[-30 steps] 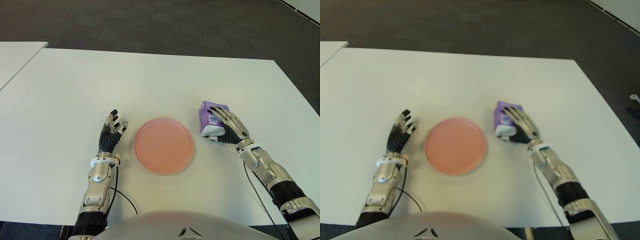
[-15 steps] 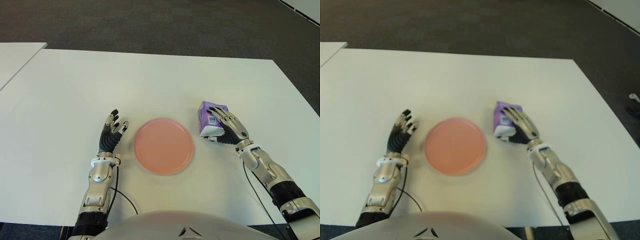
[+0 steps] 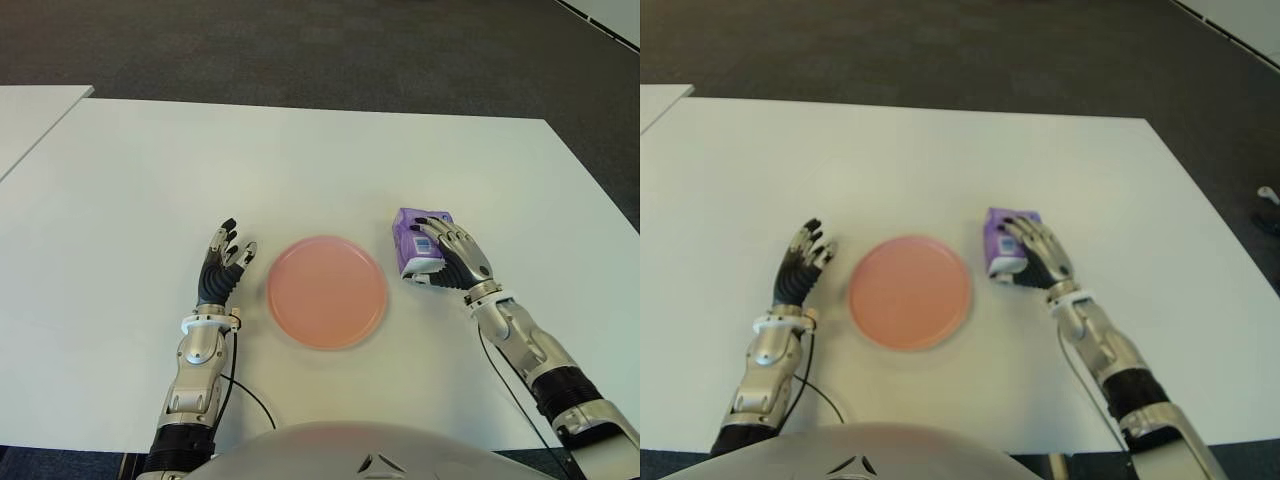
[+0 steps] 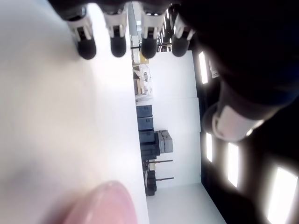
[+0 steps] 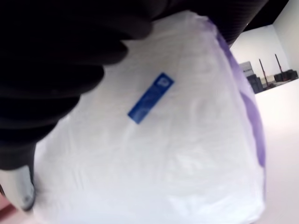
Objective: Put the tissue paper into the plate.
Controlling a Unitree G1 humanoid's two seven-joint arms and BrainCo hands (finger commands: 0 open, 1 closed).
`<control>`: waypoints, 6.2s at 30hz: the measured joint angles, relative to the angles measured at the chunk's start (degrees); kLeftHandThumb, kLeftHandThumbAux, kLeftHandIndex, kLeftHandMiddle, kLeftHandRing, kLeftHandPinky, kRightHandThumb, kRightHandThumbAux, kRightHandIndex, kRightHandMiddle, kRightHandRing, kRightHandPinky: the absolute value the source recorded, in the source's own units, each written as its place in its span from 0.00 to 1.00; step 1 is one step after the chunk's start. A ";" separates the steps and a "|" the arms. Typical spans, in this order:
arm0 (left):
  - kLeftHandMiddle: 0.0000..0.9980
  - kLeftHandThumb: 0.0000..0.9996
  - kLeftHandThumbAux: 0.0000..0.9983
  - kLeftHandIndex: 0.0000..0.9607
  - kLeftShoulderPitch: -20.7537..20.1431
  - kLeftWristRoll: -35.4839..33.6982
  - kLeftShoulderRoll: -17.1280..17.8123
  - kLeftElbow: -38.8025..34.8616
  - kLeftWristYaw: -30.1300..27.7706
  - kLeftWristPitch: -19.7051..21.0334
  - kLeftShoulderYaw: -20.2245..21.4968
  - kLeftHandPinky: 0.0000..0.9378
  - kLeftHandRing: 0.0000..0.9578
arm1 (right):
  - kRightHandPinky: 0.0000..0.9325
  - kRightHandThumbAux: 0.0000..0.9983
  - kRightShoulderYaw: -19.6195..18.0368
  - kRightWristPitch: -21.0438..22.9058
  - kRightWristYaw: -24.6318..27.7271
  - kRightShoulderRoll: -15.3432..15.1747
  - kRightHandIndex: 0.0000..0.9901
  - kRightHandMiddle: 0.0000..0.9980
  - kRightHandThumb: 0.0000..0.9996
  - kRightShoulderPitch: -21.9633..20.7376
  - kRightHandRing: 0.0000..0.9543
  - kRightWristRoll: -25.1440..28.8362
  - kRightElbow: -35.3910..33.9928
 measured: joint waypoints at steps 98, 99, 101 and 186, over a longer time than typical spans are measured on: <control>0.00 0.00 0.61 0.00 0.04 -1.15 -0.82 -2.22 0.16 3.15 1.48 0.00 0.00 | 0.91 0.71 -5.78 -7.18 -5.24 8.96 0.44 0.88 0.74 1.19 0.92 5.98 -2.42; 0.00 0.00 0.62 0.00 0.03 -1.15 -0.84 -2.22 0.16 3.15 1.45 0.00 0.00 | 0.91 0.71 -6.07 -6.82 -4.65 8.98 0.45 0.88 0.74 1.49 0.92 5.97 -3.35; 0.00 0.00 0.62 0.00 0.03 -1.12 -0.84 -2.22 0.16 3.11 1.45 0.00 0.00 | 0.91 0.71 -6.66 -6.23 -4.14 9.05 0.45 0.87 0.74 2.09 0.91 5.87 -5.10; 0.00 0.00 0.61 0.00 0.64 0.05 -1.48 -1.52 0.67 0.68 0.50 0.00 0.00 | 0.92 0.71 -10.42 -9.35 0.96 14.75 0.44 0.89 0.74 -5.29 0.93 -2.40 -21.80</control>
